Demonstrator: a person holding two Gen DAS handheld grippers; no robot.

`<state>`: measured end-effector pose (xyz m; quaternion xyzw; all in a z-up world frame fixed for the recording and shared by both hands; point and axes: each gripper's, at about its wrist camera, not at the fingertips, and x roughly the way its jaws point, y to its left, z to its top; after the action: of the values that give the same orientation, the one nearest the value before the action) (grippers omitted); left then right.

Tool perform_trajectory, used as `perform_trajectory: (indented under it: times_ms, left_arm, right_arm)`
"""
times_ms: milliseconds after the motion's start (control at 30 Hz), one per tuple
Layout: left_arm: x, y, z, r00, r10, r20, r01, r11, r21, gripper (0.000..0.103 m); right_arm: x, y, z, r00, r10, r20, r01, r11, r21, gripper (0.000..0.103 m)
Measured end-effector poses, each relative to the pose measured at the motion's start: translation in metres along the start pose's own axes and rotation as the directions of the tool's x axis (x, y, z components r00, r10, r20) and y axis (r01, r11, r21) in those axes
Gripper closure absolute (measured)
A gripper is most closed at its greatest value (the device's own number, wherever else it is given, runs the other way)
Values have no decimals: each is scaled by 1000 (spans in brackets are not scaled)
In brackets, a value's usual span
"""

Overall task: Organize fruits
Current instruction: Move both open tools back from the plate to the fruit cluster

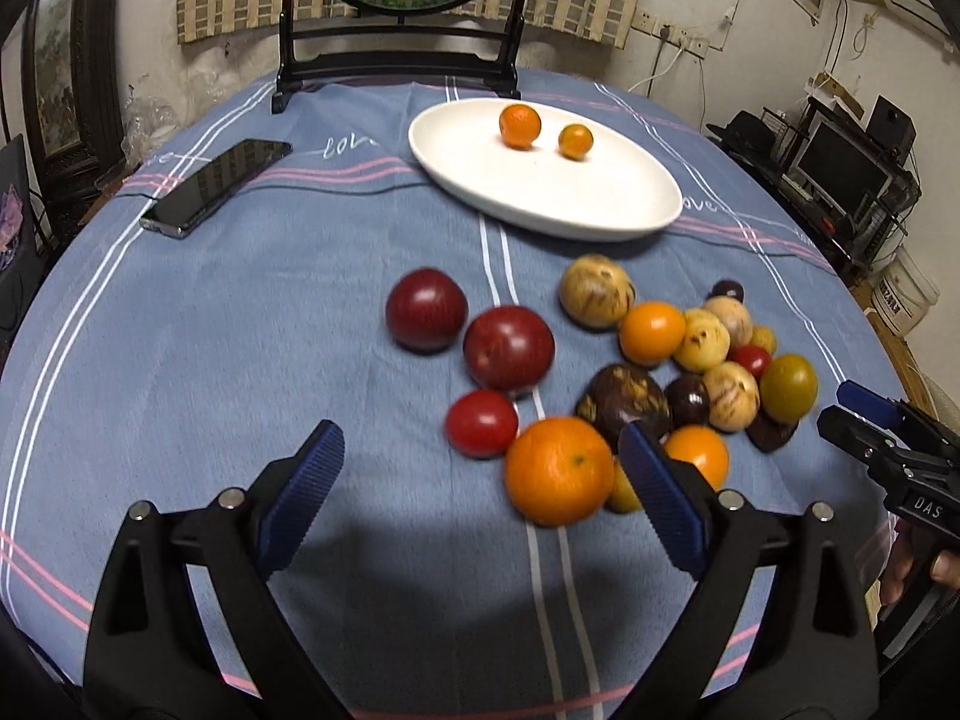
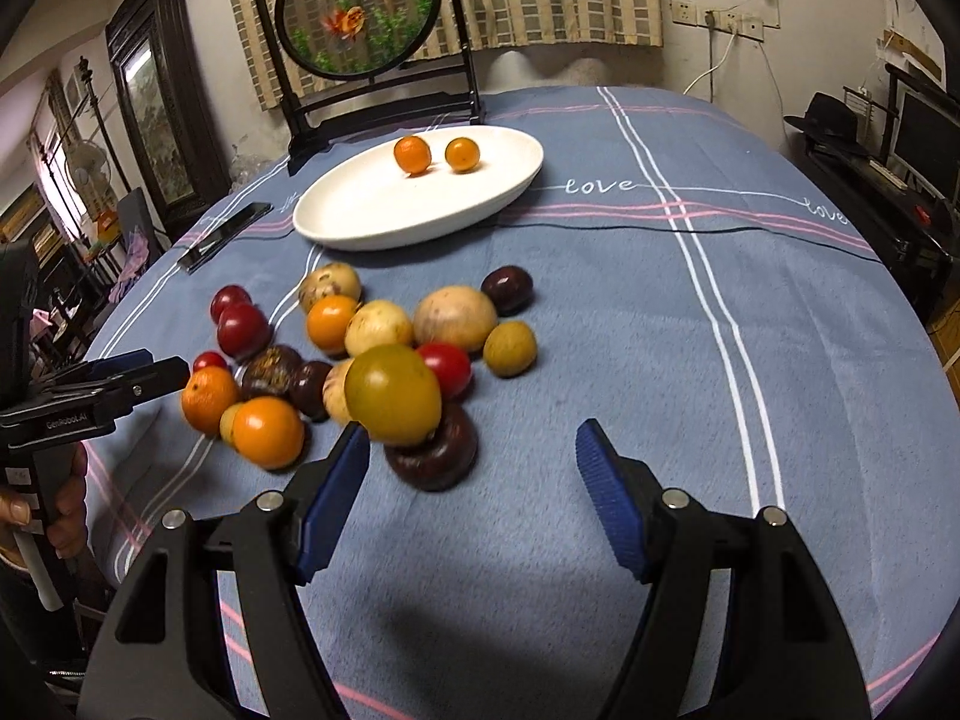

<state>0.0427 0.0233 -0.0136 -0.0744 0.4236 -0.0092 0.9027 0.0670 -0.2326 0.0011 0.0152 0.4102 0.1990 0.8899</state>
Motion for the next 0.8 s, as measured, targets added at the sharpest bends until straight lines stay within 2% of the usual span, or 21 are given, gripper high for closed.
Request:
perform_trajectory:
  times_ms: [367,600,800]
  left_arm:
    - [1,-8,-10,1000,-2,-23,3,999,39,9]
    - [9,-8,-16,999,6,-41,-4,998,56,9]
    - [17,-5,-17,998,-5,-64,9,999,50,9]
  right_arm:
    - [12,21,-14,998,-15,-59,10,996,-93,31]
    - [19,24,-16,997,-13,-78,5,994,-105,31]
    - [36,28,-10,990,-61,-126,46,992,-121,31]
